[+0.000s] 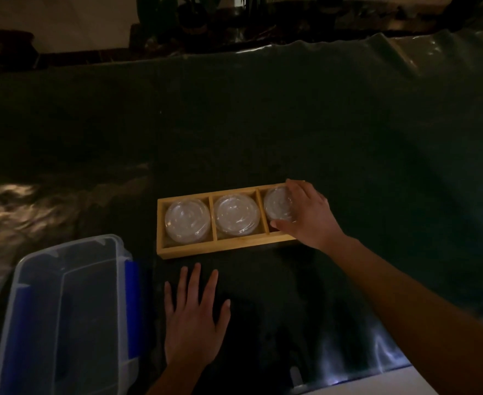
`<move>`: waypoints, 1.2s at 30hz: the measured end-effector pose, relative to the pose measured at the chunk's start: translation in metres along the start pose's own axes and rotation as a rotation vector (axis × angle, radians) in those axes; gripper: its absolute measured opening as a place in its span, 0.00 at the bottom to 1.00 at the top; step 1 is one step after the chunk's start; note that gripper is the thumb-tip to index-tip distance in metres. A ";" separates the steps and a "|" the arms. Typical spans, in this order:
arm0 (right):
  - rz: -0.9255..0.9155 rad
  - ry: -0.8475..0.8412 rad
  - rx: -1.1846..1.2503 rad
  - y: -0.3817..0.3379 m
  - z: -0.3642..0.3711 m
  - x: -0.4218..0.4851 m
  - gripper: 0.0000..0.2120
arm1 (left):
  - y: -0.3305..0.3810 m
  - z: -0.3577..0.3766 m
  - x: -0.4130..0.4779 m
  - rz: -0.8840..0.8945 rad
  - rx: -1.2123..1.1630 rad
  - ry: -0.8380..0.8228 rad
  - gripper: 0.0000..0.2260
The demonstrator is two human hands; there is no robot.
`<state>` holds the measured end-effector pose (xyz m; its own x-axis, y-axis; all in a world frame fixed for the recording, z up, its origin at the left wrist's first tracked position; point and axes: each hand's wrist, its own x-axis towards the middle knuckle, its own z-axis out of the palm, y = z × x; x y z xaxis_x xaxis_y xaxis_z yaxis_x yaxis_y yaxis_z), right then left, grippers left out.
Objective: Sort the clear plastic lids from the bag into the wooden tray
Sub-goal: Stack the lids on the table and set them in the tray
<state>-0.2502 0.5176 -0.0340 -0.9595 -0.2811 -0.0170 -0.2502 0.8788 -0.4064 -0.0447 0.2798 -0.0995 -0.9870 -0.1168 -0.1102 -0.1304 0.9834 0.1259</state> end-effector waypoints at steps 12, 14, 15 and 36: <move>0.056 -0.045 -0.055 0.001 -0.007 -0.001 0.50 | 0.003 -0.007 -0.002 -0.009 -0.005 -0.008 0.29; 0.053 -0.047 -0.033 0.001 -0.011 -0.003 0.51 | 0.003 -0.008 -0.002 -0.005 -0.001 -0.004 0.29; 0.050 -0.044 -0.030 0.002 -0.012 -0.004 0.51 | 0.003 -0.008 -0.001 -0.005 -0.001 -0.004 0.29; 0.062 -0.006 0.047 -0.010 -0.013 -0.008 0.30 | 0.004 -0.013 -0.002 -0.008 -0.005 -0.032 0.30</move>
<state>-0.2422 0.5161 -0.0178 -0.9721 -0.2293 -0.0486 -0.1841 0.8753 -0.4471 -0.0443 0.2823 -0.0860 -0.9825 -0.1196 -0.1428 -0.1384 0.9819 0.1296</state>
